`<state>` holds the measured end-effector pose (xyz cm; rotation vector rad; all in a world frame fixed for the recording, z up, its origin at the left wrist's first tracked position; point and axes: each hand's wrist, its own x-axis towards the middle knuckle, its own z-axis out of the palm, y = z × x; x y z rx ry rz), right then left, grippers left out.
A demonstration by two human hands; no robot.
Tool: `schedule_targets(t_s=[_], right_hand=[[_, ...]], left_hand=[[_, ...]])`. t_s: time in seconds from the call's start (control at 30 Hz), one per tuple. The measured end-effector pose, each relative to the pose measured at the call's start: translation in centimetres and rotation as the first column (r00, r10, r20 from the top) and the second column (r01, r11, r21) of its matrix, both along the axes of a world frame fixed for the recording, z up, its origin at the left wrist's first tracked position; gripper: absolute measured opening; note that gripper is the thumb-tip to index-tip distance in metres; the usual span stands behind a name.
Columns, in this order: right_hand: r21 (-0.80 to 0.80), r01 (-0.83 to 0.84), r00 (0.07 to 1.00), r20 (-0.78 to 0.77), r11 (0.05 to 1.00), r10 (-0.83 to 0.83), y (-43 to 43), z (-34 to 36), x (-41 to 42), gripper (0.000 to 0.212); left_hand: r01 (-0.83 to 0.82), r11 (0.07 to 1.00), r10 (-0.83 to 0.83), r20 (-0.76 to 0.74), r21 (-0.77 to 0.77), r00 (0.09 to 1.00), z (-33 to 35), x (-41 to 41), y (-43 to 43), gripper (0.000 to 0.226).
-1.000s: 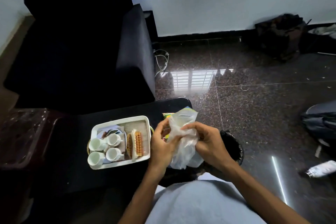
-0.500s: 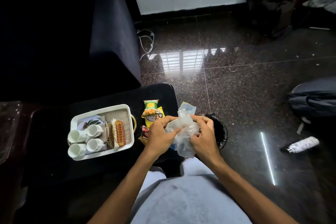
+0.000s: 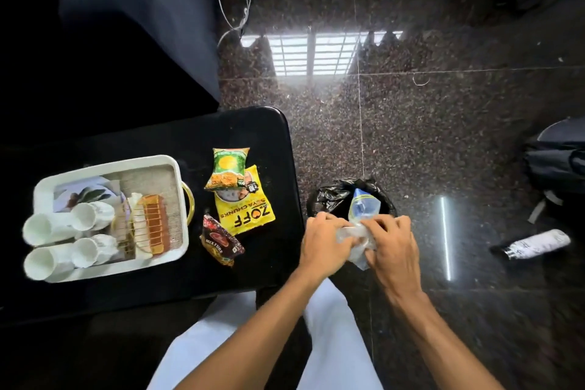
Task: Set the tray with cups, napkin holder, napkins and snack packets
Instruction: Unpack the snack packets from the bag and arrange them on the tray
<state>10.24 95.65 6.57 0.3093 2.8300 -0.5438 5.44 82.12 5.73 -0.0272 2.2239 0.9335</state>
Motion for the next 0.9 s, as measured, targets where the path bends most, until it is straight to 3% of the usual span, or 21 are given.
schedule_targets(t_s=[0.1,0.17,0.33,0.47,0.67,0.9], right_hand=[[-0.091,0.179,0.973,0.161,0.98,-0.163,0.6,-8.2,-0.6,0.037],[-0.059,0.217,0.952,0.235,0.974,-0.198,1.0,-13.6,-0.8,0.042],[0.014,0.336,0.858,0.409,0.942,-0.312,1.9,-24.2,-0.2,0.04],[-0.041,0.488,0.755,0.522,0.872,-0.398,3.1,-29.0,0.3,0.04],[-0.097,0.48,0.792,0.477,0.872,-0.382,3.5,-28.8,0.9,0.051],[-0.212,0.505,0.824,0.408,0.837,-0.394,1.4,-20.9,0.4,0.033]], left_hand=[[0.1,0.973,-0.111,-0.037,-0.209,0.993,-6.4,-0.2,2.2,0.029],[0.177,0.949,-0.189,-0.022,-0.26,0.982,-10.6,-0.3,3.5,0.031],[0.234,0.964,-0.203,0.21,-0.131,0.956,-19.1,-0.3,5.3,0.036],[0.249,0.964,-0.214,0.29,-0.092,0.933,-22.8,0.9,5.8,0.039],[0.176,0.984,-0.161,0.304,-0.021,0.939,-22.5,2.1,5.7,0.046],[0.032,0.994,-0.052,0.196,0.103,0.979,-13.4,2.4,4.0,0.037]])
